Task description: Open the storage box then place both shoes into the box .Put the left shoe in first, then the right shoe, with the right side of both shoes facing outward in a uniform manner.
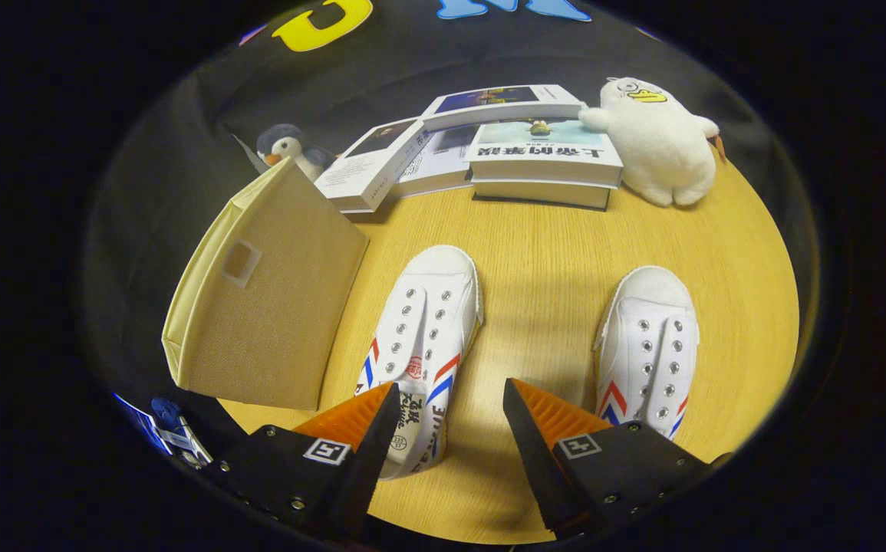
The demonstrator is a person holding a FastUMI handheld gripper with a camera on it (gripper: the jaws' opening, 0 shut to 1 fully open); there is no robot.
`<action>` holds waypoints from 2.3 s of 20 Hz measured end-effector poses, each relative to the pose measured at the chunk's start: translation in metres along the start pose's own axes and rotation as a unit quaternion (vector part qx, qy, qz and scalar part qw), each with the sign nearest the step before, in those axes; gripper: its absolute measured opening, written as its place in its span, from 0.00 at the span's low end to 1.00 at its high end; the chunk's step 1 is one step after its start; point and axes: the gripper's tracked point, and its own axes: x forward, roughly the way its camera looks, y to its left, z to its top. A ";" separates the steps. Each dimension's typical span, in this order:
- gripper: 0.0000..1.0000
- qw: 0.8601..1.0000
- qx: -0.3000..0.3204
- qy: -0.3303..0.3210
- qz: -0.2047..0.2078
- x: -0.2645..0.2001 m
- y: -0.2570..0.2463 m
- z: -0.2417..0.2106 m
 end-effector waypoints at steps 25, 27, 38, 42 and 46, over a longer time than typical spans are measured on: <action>0.03 0.997 0.073 0.027 0.016 -0.051 0.034 0.025; 0.03 0.997 0.070 0.018 0.021 -0.072 0.047 0.039; 0.02 0.997 -0.006 -0.033 0.070 -0.141 0.145 0.108; 0.02 0.995 -0.033 -0.019 0.096 -0.126 0.184 0.117; 0.02 0.992 -0.050 0.000 0.114 -0.100 0.220 0.122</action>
